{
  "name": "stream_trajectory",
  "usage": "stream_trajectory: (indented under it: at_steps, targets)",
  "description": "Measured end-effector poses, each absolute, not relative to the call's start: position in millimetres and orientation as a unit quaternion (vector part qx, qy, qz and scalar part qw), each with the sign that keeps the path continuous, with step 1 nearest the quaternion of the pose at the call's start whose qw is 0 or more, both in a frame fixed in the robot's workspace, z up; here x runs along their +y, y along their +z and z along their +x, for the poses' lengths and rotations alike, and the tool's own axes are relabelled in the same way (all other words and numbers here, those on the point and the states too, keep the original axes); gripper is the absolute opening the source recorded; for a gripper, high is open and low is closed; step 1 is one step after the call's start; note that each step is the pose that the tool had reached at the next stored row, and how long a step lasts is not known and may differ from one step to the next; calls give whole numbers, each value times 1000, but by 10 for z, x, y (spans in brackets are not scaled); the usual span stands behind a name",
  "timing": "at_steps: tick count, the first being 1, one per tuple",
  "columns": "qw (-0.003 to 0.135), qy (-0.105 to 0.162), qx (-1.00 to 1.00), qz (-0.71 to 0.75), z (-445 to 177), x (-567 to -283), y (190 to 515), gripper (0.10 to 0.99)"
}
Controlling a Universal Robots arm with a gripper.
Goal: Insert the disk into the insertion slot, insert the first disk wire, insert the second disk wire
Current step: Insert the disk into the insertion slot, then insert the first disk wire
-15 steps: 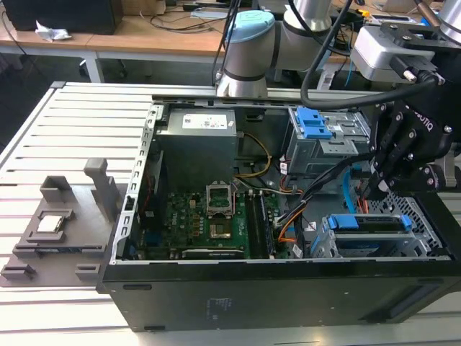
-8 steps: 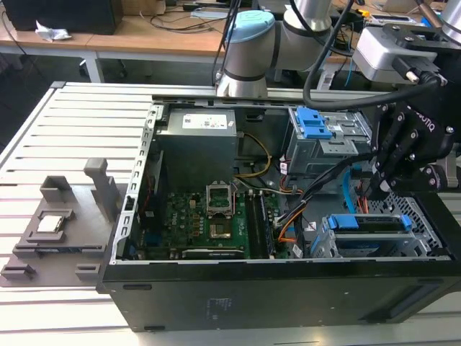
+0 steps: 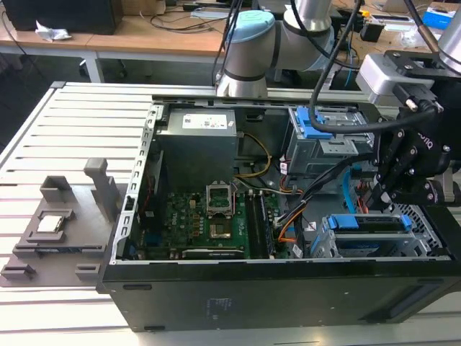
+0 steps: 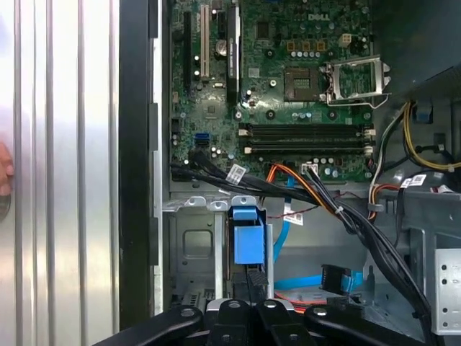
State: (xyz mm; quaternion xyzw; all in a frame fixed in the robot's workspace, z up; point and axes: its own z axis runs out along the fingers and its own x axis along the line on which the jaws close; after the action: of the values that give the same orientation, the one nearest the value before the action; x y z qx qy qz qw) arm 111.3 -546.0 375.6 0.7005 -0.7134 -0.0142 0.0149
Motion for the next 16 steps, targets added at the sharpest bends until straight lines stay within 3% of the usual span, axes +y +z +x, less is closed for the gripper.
stream_trajectory:
  at_steps: [16]
  targets:
    - [15,-14,-713,701,1339,-5380,3685,106]
